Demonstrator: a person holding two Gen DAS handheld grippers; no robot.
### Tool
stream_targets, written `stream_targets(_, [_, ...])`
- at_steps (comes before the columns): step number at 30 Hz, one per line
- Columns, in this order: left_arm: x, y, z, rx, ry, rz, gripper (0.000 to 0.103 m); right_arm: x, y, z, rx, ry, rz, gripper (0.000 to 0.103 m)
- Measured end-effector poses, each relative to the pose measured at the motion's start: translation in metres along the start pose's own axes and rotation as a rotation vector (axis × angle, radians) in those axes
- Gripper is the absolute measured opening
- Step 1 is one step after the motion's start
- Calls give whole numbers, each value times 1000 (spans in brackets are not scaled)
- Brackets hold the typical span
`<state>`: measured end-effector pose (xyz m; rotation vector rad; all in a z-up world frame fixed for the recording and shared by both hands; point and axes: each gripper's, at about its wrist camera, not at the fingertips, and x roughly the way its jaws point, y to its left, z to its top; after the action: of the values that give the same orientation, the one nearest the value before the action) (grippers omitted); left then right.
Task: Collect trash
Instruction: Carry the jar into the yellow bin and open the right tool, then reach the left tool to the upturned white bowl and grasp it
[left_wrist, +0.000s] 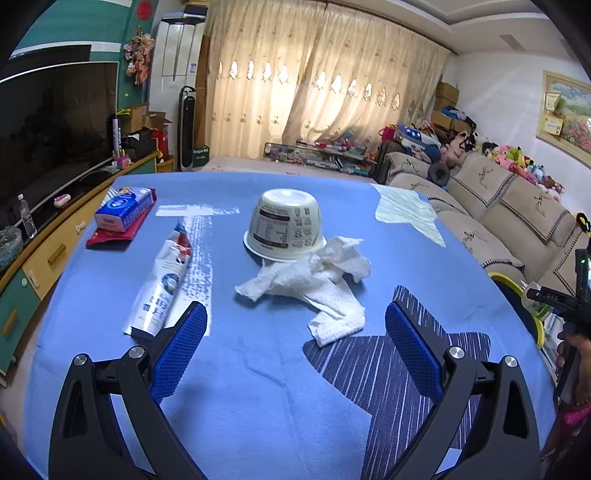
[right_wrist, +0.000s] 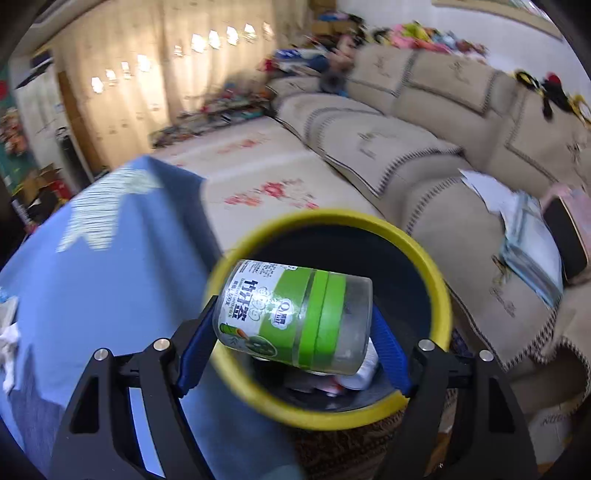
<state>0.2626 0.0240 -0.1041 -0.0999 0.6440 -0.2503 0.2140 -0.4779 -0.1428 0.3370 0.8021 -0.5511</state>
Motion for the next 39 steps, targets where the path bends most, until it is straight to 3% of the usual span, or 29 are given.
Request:
stream_targets(4, [7,-2,0,-7,24,-16,96,16,-19,8,80,52,46,73])
stream_targets(8, [11,-2,0,-21,41,-12,96,16,-24,13,64,27,24,81])
stream_targets(17, [31,-16,6,1,129,-17,96,-5,-34,16,76,2,112,82])
stream_targets(27, [62,-29,73,-20,127,22,96,-1,-29,11,59,20,173,83])
stream_targets(33, [101,-25,110,-49,134,53,96,6,-28,7,51,40,196,83])
stream_targets(39, [143,-20,115,-51,201,112,95,11,-30,6,54,55,203,83])
